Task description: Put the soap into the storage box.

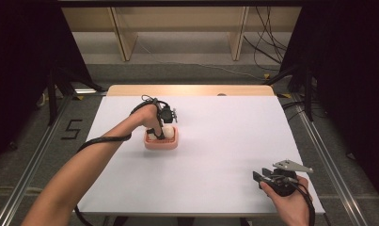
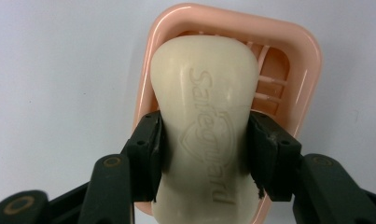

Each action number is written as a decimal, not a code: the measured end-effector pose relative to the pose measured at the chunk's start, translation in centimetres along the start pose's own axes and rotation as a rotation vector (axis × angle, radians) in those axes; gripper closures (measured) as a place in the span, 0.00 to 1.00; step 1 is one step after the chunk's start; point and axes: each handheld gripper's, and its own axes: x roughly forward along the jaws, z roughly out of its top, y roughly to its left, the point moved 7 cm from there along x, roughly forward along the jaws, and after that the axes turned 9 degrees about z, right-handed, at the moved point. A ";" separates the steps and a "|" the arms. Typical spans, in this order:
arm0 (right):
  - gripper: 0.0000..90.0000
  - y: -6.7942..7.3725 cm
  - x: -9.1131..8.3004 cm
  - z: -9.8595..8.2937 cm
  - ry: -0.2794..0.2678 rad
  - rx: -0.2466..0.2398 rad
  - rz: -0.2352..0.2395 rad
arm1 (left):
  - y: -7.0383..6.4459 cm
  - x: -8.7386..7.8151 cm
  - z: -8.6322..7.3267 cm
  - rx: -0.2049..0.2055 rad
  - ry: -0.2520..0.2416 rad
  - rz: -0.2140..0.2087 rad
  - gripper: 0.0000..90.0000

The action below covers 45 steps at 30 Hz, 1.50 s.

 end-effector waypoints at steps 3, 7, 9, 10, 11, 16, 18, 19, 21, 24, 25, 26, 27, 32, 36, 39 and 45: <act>0.64 -0.3 0.0 0.1 -0.006 -0.040 0.003 | -0.1 0.0 -0.1 -0.009 0.004 -0.008 0.54; 0.64 -0.3 0.0 0.1 -0.006 -0.037 0.001 | -0.1 0.2 -0.1 -0.018 0.011 -0.010 0.54; 0.64 -0.3 0.1 0.1 -0.008 -0.037 0.005 | -0.1 0.2 -0.2 -0.026 0.016 -0.014 0.54; 0.64 -0.3 0.0 0.1 -0.005 -0.039 0.002 | -0.1 0.3 -0.2 -0.032 0.020 -0.016 0.54; 0.64 -0.3 0.0 0.1 -0.005 -0.039 0.003 | -0.2 0.3 -0.3 -0.040 0.026 -0.023 0.54; 0.63 -0.3 0.0 0.1 -0.004 -0.039 0.001 | 0.1 -0.2 -0.1 -0.058 0.020 -0.017 0.49; 0.63 -0.3 0.1 0.1 -0.001 -0.038 -0.001 | 0.2 -0.4 0.0 -0.065 0.009 -0.011 0.47; 0.63 0.0 0.0 0.0 0.007 -0.003 -0.002 | 0.1 -0.4 0.1 -0.079 0.002 -0.012 0.46; 0.63 -0.3 0.0 0.1 0.001 -0.044 -0.009 | 0.1 -0.4 0.1 -0.084 0.006 -0.015 0.45; 0.63 0.0 0.0 0.0 0.002 -0.005 -0.004 | 0.1 -0.8 0.1 -0.103 -0.008 -0.015 0.42; 0.63 0.0 0.0 0.0 0.002 -0.005 -0.005 | 0.1 -1.0 0.1 -0.108 -0.016 -0.016 0.42; 0.63 -0.1 0.0 0.0 0.001 -0.005 -0.005 | 0.1 -1.2 0.1 -0.112 -0.025 -0.014 0.42; 0.63 -0.1 0.0 0.0 0.001 -0.005 -0.005 | 0.1 -1.2 0.1 -0.112 -0.025 -0.014 0.41; 0.63 -0.4 0.0 0.1 -0.001 -0.048 -0.011 | -0.1 -2.3 -0.2 -0.136 -0.054 -0.002 0.41; 0.63 -0.3 0.0 0.1 -0.003 -0.038 -0.015 | -1.0 -3.9 -0.8 -0.219 -0.111 -0.001 0.39; 0.62 -0.3 0.0 0.1 -0.005 -0.048 -0.016 | -1.9 -4.6 -1.7 -0.264 -0.134 0.012 0.38; 0.62 -0.2 0.1 0.1 -0.011 -0.042 -0.005 | -3.6 -5.5 -3.9 -0.343 -0.195 0.051 0.37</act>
